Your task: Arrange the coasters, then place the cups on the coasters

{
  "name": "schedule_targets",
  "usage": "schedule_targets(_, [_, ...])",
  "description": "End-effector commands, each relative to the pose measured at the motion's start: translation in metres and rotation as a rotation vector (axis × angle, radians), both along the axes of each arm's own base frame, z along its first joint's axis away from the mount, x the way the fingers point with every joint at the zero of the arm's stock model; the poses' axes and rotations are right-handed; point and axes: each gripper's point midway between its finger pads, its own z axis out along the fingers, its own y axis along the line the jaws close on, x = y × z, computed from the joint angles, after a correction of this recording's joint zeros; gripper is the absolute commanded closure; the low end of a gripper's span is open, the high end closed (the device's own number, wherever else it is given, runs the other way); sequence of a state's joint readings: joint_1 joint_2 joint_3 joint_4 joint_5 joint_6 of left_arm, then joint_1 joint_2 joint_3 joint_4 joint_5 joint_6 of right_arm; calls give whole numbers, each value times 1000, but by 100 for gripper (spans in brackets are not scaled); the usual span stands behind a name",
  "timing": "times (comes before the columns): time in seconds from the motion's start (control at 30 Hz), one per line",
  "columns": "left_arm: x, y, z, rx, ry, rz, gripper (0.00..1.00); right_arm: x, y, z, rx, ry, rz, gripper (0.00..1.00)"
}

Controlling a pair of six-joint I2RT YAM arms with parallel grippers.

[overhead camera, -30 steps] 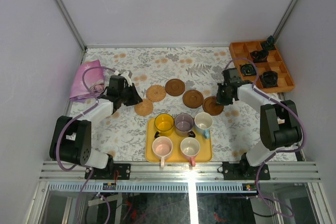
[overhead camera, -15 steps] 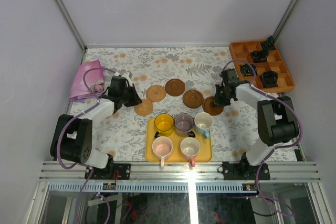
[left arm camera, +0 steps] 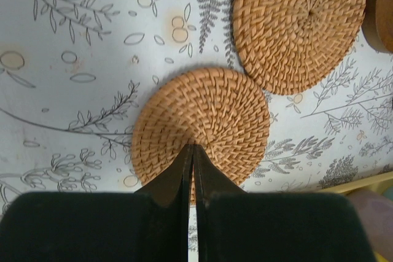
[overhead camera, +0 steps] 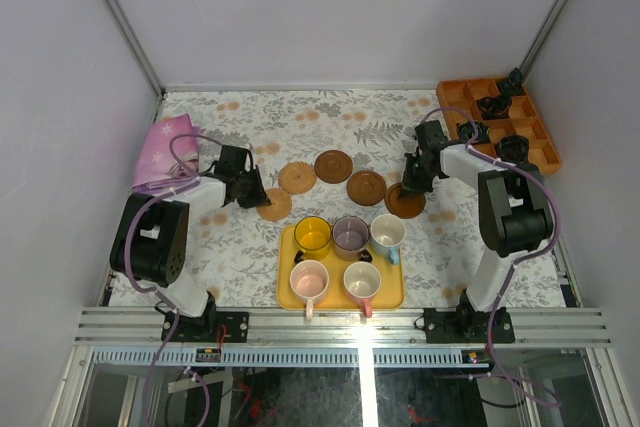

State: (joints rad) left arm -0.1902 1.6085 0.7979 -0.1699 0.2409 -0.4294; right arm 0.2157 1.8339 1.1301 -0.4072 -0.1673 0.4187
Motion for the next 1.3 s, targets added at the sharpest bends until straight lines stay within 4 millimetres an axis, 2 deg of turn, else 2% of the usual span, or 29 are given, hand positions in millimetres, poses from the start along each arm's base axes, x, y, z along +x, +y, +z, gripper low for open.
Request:
schedule_targets(0.0, [13, -3, 0, 7, 13, 14, 100, 9, -13, -21, -100, 24, 2, 100])
schedule_targets(0.17, [28, -3, -10, 19, 33, 28, 100, 33, -25, -27, -192, -2, -13, 100])
schedule_targets(0.3, [48, 4, -14, 30, 41, 67, 100, 61, -36, -30, -272, -27, -33, 100])
schedule_targets(0.5, [84, 17, -11, -2, 23, 120, 100, 108, -46, -22, -302, -95, -96, 100])
schedule_targets(0.63, [107, 20, -10, 21, 13, 111, 100, 140, -48, -13, -293, -149, -103, 100])
schedule_targets(0.8, [131, 27, 10, 40, -51, 125, 100, 166, -43, 22, -275, -238, -83, 100])
schedule_targets(0.97, [141, 46, 33, 109, -124, 173, 100, 157, -26, 56, -183, -311, -45, 100])
schedule_targets(1.1, [146, 64, 39, 147, -144, 218, 100, 128, -6, 62, -149, -303, 13, 100])
schedule_targets(1.2, [153, 60, 51, 111, -184, 204, 100, 107, 16, 68, -126, -307, 81, 100])
schedule_targets(1.27, [159, 50, 64, 64, -236, 167, 100, 96, 29, 71, -117, -315, 120, 100])
